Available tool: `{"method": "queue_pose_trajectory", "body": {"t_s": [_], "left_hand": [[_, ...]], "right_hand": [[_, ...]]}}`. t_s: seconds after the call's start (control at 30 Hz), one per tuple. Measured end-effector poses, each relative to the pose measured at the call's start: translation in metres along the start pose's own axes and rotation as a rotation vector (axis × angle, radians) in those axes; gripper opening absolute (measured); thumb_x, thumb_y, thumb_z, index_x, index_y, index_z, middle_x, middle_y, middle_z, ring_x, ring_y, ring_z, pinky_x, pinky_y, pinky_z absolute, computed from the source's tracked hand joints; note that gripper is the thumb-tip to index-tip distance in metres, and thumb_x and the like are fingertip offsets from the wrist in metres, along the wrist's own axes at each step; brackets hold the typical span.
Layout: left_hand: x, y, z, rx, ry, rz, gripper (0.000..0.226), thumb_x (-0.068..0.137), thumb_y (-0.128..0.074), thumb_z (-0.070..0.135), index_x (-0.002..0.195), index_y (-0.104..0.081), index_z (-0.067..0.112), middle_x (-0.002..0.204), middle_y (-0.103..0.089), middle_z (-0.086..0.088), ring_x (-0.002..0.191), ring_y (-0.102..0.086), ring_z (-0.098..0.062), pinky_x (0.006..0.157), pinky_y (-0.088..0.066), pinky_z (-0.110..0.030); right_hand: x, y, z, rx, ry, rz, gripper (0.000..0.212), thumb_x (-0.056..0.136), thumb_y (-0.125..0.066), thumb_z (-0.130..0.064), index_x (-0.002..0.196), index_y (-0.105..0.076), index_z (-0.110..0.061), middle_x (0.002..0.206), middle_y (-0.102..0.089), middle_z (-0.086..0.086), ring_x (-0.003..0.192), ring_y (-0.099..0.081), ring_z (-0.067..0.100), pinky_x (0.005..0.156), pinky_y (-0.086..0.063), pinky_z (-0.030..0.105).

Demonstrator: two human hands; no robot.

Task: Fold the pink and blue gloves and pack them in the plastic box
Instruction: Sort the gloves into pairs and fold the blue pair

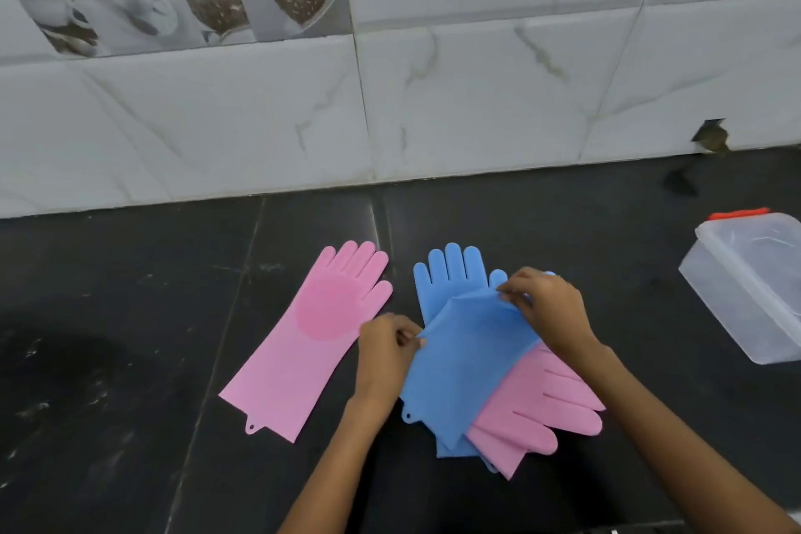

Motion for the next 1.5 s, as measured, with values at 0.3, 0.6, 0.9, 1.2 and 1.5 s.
{"method": "queue_pose_trajectory", "body": {"t_s": [0.3,0.6,0.9,1.2,1.5], "left_hand": [[-0.002,0.129,0.007,0.155,-0.190,0.421,0.014,0.072,-0.076,-0.004,0.073,-0.074,0.009,0.073,-0.063,0.001,0.065,-0.059,-0.010,0.063,-0.046,-0.018],[-0.059,0.124,-0.050,0.447,-0.202,0.445,0.005,0.079,-0.071,-0.004,0.075,-0.068,-0.003,0.076,-0.057,-0.009,0.070,-0.053,-0.023,0.057,-0.045,-0.033],[-0.065,0.085,-0.086,0.408,0.015,0.225,0.007,0.087,-0.063,0.004,0.087,-0.069,0.001,0.084,-0.057,-0.007,0.080,-0.058,-0.023,0.067,-0.050,-0.034],[-0.063,0.065,-0.061,0.349,-0.039,0.239,0.013,0.090,-0.060,0.007,0.085,-0.070,0.000,0.080,-0.060,-0.008,0.077,-0.057,-0.025,0.067,-0.049,-0.038],[-0.051,-0.027,0.010,0.336,-0.294,-0.018,0.023,0.095,-0.052,0.015,0.095,-0.066,-0.003,0.096,-0.059,-0.014,0.090,-0.056,-0.027,0.074,-0.046,-0.043]], "right_hand": [[0.076,0.006,-0.102,0.189,0.265,0.046,0.017,0.088,-0.057,-0.013,0.096,-0.072,-0.016,0.101,-0.066,0.002,0.093,-0.061,0.021,0.074,-0.050,0.038],[0.062,-0.065,-0.147,0.167,0.550,0.211,0.010,0.075,-0.068,0.003,0.080,-0.072,-0.004,0.080,-0.070,0.011,0.070,-0.065,0.030,0.064,-0.054,0.033],[0.037,-0.113,-0.113,0.053,0.462,-0.068,0.018,0.076,-0.072,0.001,0.091,-0.074,-0.009,0.095,-0.071,0.009,0.082,-0.067,0.026,0.066,-0.052,0.028],[0.046,-0.096,-0.106,0.124,0.369,0.072,0.008,0.084,-0.060,-0.001,0.088,-0.066,-0.004,0.093,-0.069,0.014,0.078,-0.063,0.028,0.062,-0.047,0.029],[0.031,-0.027,-0.015,0.190,0.187,0.205,0.016,0.085,-0.054,0.007,0.091,-0.064,-0.004,0.096,-0.065,0.009,0.077,-0.062,0.025,0.065,-0.053,0.043]]}}
Point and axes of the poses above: each hand's wrist, its own x-axis towards the middle knuckle, its own y-axis out of the back of the hand, z = x × y, the point moved 3 cm from there along x, towards the middle knuckle
